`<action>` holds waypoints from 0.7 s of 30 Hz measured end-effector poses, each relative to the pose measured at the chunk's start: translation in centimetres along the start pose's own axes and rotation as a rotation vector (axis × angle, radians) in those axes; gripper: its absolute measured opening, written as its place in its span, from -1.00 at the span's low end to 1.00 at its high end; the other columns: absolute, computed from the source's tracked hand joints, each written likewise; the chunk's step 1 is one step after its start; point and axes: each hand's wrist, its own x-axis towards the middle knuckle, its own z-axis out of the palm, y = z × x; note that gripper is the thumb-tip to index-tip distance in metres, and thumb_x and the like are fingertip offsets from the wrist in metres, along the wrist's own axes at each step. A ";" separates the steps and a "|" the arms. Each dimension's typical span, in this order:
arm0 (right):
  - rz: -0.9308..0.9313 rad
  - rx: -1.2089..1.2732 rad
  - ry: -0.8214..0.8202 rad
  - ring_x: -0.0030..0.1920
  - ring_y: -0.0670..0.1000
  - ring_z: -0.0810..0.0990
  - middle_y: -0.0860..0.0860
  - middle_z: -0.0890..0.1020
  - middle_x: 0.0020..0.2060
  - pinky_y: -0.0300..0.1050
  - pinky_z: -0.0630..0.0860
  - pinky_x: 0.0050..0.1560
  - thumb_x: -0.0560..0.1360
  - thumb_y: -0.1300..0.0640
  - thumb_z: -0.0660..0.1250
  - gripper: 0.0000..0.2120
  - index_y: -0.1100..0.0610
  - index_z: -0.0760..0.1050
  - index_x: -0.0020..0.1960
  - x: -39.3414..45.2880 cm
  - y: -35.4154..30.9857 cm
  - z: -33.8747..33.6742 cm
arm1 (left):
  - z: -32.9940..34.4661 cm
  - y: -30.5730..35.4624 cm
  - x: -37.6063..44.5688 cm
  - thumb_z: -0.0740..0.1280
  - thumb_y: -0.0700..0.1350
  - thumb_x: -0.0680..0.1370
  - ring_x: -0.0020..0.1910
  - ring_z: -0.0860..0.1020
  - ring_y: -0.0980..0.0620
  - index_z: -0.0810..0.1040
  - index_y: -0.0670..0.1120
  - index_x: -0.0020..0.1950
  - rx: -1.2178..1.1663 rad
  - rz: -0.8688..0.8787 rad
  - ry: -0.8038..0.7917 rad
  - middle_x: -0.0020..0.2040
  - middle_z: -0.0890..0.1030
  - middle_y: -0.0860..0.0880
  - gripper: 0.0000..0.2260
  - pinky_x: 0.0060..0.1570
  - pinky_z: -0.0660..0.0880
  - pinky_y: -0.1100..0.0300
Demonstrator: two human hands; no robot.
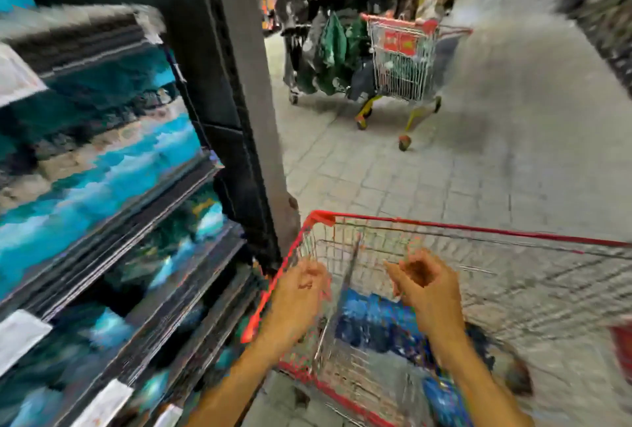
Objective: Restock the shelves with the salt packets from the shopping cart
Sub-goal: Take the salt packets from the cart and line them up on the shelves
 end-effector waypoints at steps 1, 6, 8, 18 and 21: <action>0.047 -0.022 0.048 -0.45 -0.06 0.43 0.11 0.50 -0.45 -0.27 0.40 -0.40 0.43 0.34 0.49 -0.74 0.19 0.45 -0.30 0.2 1.9 -1.6 | 1.9 -1.5 1.0 0.25 -0.34 0.61 -0.61 0.40 0.24 0.47 -0.17 -0.15 0.008 -0.037 -0.058 -0.44 0.52 0.01 -0.84 -0.59 0.30 0.41; 0.310 -0.057 0.316 -0.31 0.05 0.46 0.19 0.55 -0.28 -0.15 0.41 -0.28 0.52 0.35 0.39 -0.90 0.24 0.50 -0.14 1.0 11.8 -7.7 | 10.1 -8.6 5.9 0.25 -0.32 0.61 -0.65 0.43 0.24 0.45 -0.14 -0.23 0.097 -0.222 -0.222 -0.42 0.54 -0.06 -0.77 -0.64 0.30 0.41; 0.399 -0.116 0.347 -0.26 0.06 0.48 0.20 0.57 -0.23 -0.10 0.42 -0.21 0.56 0.35 0.33 -0.95 0.27 0.51 -0.08 1.1 15.9 -9.4 | 13.1 -11.3 7.6 0.21 -0.36 0.61 -0.68 0.41 0.23 0.43 -0.17 -0.24 0.082 -0.366 -0.265 -0.48 0.51 -0.07 -0.76 -0.69 0.25 0.41; 0.898 -0.419 0.231 -0.07 0.40 0.60 0.43 0.61 -0.15 0.01 0.38 -0.21 0.57 0.32 0.33 -0.90 0.36 0.48 -0.08 -3.6 36.3 -14.8 | 26.7 -28.7 11.9 0.16 -0.15 0.62 -0.57 0.47 0.07 0.50 -0.19 -0.18 0.262 -0.780 -0.399 -0.25 0.51 -0.17 -0.77 -0.62 0.36 0.29; 0.993 -0.537 0.145 0.16 0.31 0.58 0.35 0.61 0.11 -0.19 0.42 0.01 0.59 0.24 0.32 -0.72 0.39 0.47 0.23 -6.2 41.7 -15.8 | 31.2 -34.4 11.9 0.16 -0.21 0.65 -0.29 0.51 -0.13 0.48 -0.21 -0.09 0.337 -0.823 -0.401 -0.12 0.51 -0.27 -0.82 -0.33 0.50 0.04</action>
